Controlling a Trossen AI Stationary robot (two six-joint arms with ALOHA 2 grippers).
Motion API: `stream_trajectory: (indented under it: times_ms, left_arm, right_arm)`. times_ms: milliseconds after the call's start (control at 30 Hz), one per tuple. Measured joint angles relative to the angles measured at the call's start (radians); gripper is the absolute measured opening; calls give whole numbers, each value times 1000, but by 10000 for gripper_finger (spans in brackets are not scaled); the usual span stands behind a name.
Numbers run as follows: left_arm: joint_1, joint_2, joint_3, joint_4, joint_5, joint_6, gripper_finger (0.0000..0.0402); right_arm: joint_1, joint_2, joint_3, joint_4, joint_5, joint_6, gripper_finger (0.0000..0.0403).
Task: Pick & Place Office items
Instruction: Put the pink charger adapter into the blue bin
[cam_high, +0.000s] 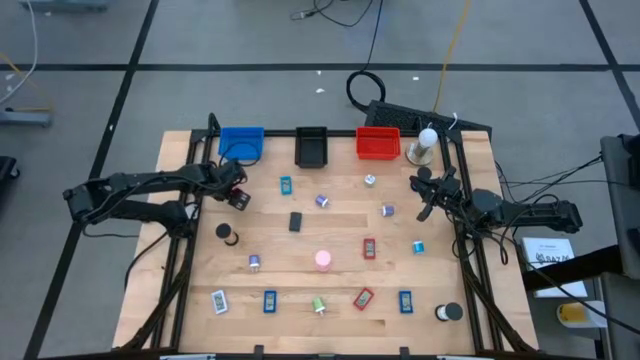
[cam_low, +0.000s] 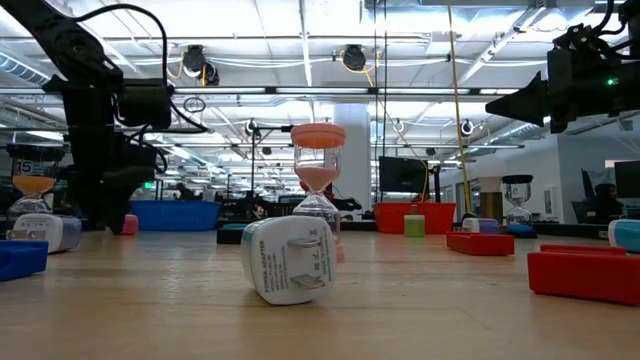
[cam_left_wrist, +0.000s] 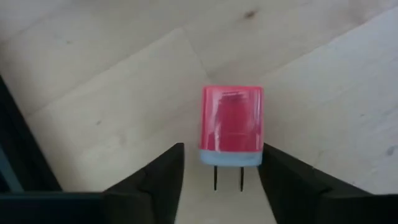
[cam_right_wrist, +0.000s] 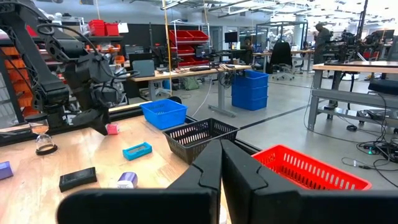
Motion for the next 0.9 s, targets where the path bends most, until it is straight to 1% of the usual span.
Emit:
stream_trajectory:
  times_ms: [233,333,400,433,533,633,767,833,900]
  left_arm:
    - [-2,0,11,11,0,28,86]
    - [-2,0,79,-39,35,65,41]
    - [-6,0,154,-102,55,90,12]
    - [-11,0,196,-142,58,100,6]
    - [-35,0,327,-258,48,131,7]
    - [-70,3,416,-329,0,155,7]
    - [-108,6,442,-334,-94,147,8]
    - [-116,14,434,-327,-105,155,26]
    - [-123,39,418,-306,-105,150,57]
  right_arm:
    - [0,0,0,0,0,0,0]
    - [0,0,0,0,0,0,0]
    - [0,0,0,0,0,0,0]
    - [0,0,0,0,0,0,0]
    - [0,0,0,0,0,0,0]
    - [0,0,0,0,0,0,0]
    - [0,0,0,0,0,0,0]
    - [0,0,0,0,0,0,0]
    - [0,0,0,0,0,0,0]
